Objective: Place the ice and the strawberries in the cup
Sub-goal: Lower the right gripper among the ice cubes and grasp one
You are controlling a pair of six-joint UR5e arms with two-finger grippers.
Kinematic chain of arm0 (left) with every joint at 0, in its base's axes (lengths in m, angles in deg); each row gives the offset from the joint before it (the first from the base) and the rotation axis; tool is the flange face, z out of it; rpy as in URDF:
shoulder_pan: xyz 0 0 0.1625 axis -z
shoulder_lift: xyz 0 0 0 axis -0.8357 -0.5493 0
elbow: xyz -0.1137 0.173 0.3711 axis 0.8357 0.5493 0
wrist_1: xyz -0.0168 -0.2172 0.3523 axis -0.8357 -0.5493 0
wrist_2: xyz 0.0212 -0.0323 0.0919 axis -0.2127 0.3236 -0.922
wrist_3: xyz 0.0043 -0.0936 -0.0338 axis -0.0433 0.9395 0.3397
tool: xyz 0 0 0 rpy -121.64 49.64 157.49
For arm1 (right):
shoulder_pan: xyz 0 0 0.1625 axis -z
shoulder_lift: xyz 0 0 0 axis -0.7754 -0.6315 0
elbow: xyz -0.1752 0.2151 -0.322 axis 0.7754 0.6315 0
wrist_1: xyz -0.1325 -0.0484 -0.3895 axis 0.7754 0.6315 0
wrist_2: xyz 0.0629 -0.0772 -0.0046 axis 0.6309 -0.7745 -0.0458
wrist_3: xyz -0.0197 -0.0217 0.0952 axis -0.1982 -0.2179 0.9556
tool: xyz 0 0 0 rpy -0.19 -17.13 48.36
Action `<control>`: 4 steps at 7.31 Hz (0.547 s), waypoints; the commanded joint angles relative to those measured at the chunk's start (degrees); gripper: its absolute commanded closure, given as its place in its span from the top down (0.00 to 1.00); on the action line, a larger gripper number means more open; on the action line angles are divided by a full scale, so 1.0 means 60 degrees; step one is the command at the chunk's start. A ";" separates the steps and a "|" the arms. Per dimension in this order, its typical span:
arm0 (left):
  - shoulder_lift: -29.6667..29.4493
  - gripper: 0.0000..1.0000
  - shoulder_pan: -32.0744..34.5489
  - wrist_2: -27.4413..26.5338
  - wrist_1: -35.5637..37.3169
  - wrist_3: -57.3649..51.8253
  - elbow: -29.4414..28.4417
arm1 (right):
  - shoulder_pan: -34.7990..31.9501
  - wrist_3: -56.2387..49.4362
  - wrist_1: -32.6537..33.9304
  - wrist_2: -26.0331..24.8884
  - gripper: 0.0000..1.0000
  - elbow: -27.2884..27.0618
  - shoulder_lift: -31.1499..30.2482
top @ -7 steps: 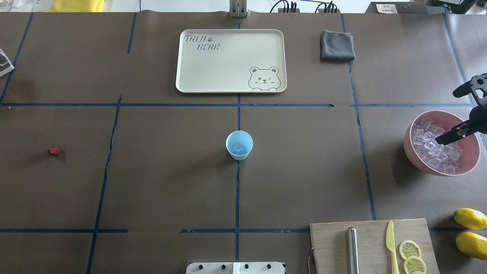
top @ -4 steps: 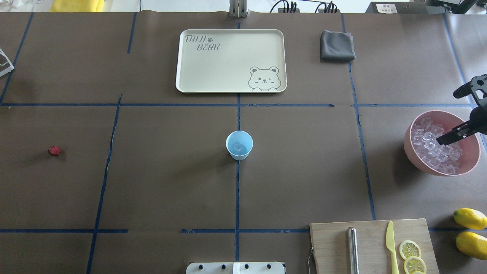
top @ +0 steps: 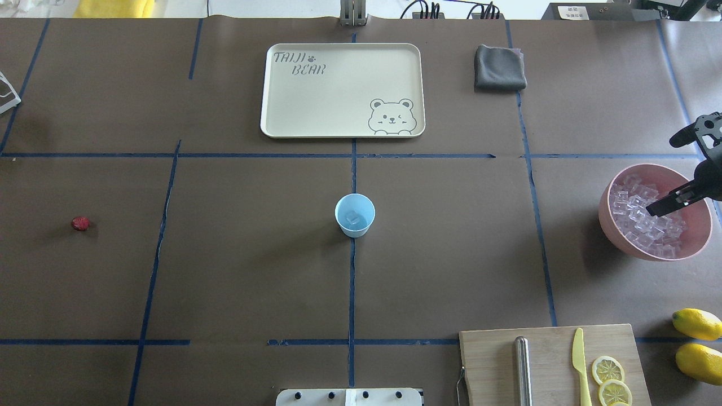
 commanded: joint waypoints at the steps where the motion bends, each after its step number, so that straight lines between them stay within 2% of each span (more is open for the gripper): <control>1: 0.0000 1.00 0.0014 0.0002 0.0000 0.0000 0.0000 | 0.0083 0.0040 0.0014 0.0011 0.85 0.0004 0.0020; 3: 0.0000 1.00 0.0000 0.0002 0.0000 0.0000 0.0000 | 0.0084 0.0055 0.0029 0.0026 0.10 0.0062 -0.0009; 4: 0.0000 1.00 0.0000 0.0002 0.0000 0.0000 0.0000 | 0.0098 0.0041 0.0029 0.0026 0.02 0.0063 -0.0009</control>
